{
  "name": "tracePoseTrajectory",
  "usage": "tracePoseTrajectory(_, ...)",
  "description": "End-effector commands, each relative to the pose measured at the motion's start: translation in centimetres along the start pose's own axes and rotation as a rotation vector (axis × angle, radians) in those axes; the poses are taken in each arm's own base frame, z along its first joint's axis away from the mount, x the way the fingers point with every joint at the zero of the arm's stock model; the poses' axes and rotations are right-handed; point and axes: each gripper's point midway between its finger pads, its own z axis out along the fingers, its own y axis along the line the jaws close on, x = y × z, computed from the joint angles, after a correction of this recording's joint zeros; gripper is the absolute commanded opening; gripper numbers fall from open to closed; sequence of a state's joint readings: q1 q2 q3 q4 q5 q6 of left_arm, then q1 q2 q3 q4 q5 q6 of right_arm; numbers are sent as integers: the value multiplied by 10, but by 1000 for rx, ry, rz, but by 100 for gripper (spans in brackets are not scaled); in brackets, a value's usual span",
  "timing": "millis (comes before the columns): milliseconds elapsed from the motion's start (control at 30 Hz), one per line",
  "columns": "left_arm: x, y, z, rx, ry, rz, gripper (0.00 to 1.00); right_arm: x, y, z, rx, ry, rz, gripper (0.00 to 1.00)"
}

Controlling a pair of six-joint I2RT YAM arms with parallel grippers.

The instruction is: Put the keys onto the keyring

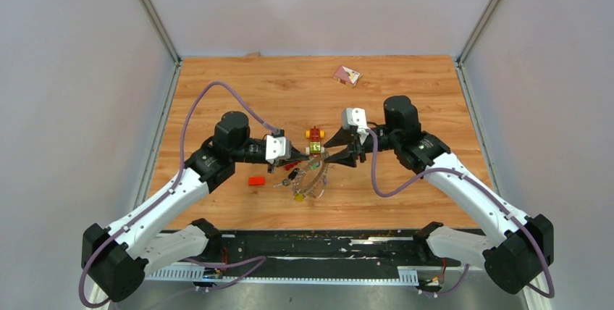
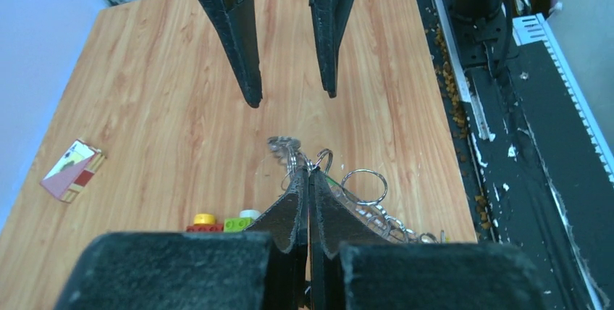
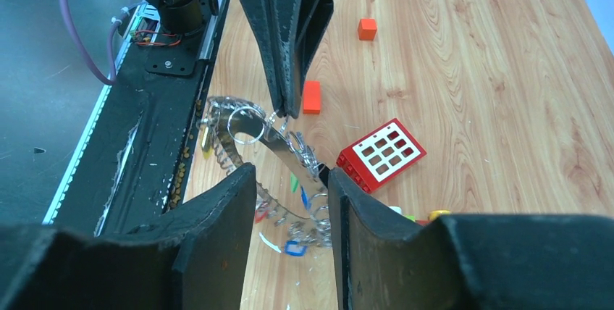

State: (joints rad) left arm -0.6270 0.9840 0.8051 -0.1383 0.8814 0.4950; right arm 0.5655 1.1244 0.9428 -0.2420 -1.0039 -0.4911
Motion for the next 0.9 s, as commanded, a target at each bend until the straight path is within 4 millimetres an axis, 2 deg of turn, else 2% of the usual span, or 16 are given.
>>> tracePoseTrajectory(0, -30, 11, 5, -29, -116, -37, 0, -24, -5, 3, 1, -42, -45, 41)
tracePoseTrajectory(300, -28, 15, 8, -54, -132, -92, 0, -15, -3, 14, -17, -20, -22, 40)
tracePoseTrajectory(767, -25, 14, 11, -40, -136, -113, 0, -16, -5, 25, -5, 2, -13, 35)
tracePoseTrajectory(867, -26, 14, 11, -42, -141, -119, 0, -14, -5, 27, -5, 9, -14, 30)
